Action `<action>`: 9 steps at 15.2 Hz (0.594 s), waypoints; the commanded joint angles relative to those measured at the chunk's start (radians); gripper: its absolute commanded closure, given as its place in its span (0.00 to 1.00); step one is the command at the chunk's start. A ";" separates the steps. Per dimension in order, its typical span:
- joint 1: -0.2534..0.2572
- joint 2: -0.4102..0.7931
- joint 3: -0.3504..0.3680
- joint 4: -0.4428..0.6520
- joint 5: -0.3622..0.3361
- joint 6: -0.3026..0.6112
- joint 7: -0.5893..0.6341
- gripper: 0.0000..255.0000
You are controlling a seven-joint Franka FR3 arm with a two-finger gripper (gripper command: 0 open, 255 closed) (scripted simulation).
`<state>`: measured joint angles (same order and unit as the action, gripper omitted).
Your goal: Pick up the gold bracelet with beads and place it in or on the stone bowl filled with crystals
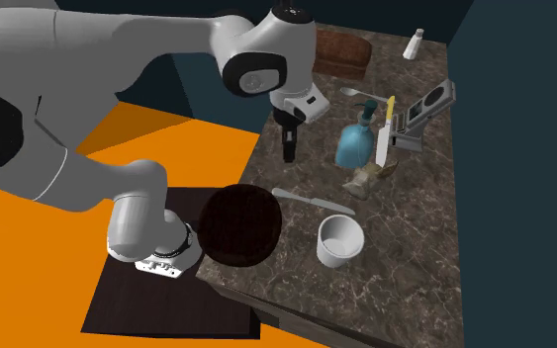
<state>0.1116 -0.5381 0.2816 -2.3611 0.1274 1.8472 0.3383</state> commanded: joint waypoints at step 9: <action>0.015 0.314 0.174 0.198 -0.012 0.149 0.247 0.00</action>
<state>0.1238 -0.2583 0.4367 -2.1901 0.1221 1.9854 0.5542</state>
